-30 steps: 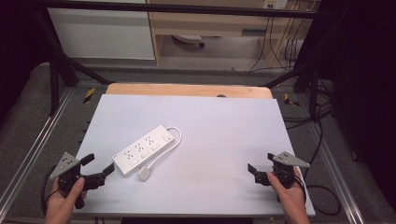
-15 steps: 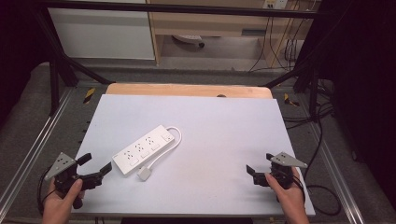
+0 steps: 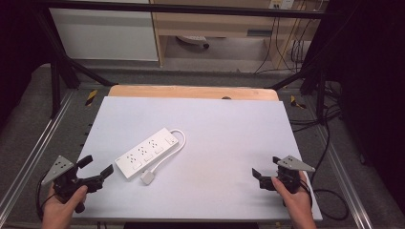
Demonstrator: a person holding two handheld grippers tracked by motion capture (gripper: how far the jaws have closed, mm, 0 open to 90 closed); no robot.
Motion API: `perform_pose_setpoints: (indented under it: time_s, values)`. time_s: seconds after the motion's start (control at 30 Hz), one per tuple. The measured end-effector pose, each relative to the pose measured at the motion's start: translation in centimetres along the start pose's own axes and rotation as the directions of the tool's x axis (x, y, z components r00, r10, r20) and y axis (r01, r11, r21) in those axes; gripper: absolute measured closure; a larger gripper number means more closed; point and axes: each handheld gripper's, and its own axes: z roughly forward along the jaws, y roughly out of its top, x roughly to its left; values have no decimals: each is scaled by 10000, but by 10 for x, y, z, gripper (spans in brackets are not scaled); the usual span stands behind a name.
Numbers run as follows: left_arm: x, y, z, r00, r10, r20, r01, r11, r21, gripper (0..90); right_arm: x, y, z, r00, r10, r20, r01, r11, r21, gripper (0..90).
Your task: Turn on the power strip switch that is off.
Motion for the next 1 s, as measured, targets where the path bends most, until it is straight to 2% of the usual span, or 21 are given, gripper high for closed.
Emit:
perform_pose_setpoints:
  time_s: [0.23, 0.67, 1.0]
  values:
    - [-3, 4, -2, 9999, -109, -16, 108, 9997, -231, 59, 0, 0, -1, 10000, 59, 26, -59, 10000, -67, 42]
    - [-7, 10, -2, 10000, 99, -15, -99, 9985, -547, 60, -1, 1, -1, 9998, 172, 76, -172, 9998, -67, 37]
    - [-7, 15, 0, 10000, 81, -43, -84, 9965, -837, 63, -2, 1, -1, 9997, 219, 128, -218, 9997, -62, 36]
